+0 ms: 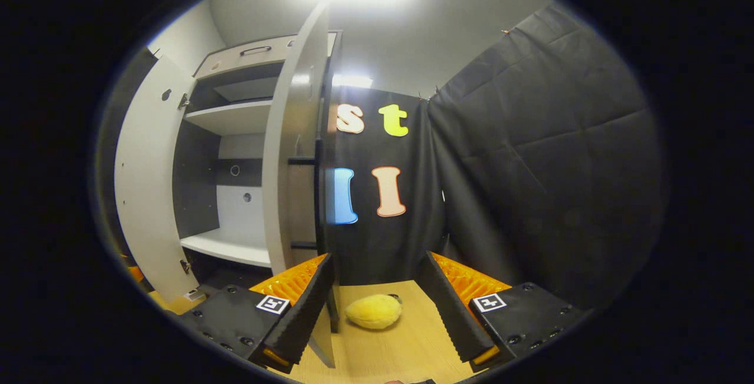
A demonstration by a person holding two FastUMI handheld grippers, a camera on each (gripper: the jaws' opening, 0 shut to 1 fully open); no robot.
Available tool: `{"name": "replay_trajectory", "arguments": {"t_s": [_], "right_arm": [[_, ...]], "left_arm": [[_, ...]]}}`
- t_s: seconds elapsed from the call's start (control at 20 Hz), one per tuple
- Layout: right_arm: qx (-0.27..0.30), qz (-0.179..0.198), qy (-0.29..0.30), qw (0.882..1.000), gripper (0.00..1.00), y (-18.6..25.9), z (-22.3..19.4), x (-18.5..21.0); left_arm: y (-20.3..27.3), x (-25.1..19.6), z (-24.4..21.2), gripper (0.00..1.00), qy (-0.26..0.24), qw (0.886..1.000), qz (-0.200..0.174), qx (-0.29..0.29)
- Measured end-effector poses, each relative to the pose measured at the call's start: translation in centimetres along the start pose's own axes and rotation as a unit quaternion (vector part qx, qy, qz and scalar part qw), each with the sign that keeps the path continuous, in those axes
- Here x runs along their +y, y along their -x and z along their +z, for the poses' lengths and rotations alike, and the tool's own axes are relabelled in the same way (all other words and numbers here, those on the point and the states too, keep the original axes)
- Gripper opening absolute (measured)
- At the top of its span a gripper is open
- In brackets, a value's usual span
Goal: Grasp the bottle in the cabinet with the left hand and place it on the coaster, then close the right door with the right hand and the left door with the left hand.
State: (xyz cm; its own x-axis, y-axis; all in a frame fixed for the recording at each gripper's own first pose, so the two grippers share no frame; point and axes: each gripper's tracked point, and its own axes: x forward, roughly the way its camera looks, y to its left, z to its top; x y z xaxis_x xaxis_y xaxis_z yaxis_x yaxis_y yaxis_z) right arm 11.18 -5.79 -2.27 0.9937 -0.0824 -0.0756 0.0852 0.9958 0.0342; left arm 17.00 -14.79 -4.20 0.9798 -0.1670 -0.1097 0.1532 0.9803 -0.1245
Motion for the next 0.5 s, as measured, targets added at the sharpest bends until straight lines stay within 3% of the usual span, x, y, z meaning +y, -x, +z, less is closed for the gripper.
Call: {"name": "replay_trajectory", "arguments": {"t_s": [0.15, 0.2, 0.25, 0.4, 0.45, 0.5], "right_arm": [[-0.036, -0.03, -0.005, 0.999, 0.97, -1.9, 2.7, -1.1], [-0.048, -0.035, -0.007, 0.998, 0.97, -2.6, 3.5, -1.1], [-0.056, -0.036, -0.006, 0.998, 0.97, -3.1, 4.1, -1.0], [-0.054, -0.041, 0.005, 0.998, 0.97, -4.8, 4.9, -0.9], [-0.05, -0.036, 0.01, 0.998, 0.96, -5.4, 4.9, -0.2], [-0.049, -0.043, 0.02, 0.998, 0.97, -5.5, 4.9, -0.5]], "left_arm": [[0.7, 2.8, 0.8, 0.87, -0.01, 0.999, 0.041, -0.007], [0.9, 3.6, 1.3, 0.87, -0.012, 0.999, 0.052, -0.01], [1.1, 4.3, 1.3, 0.94, -0.008, 0.998, 0.06, -0.007], [2.5, 6.9, 2.2, 0.94, 0.008, 0.995, 0.1, -0.015], [2.9, 8.0, 2.3, 0.8, 0.017, 0.993, 0.116, -0.02], [3.3, 8.8, 2.0, 0.94, 0.027, 0.992, 0.126, -0.018]]}}
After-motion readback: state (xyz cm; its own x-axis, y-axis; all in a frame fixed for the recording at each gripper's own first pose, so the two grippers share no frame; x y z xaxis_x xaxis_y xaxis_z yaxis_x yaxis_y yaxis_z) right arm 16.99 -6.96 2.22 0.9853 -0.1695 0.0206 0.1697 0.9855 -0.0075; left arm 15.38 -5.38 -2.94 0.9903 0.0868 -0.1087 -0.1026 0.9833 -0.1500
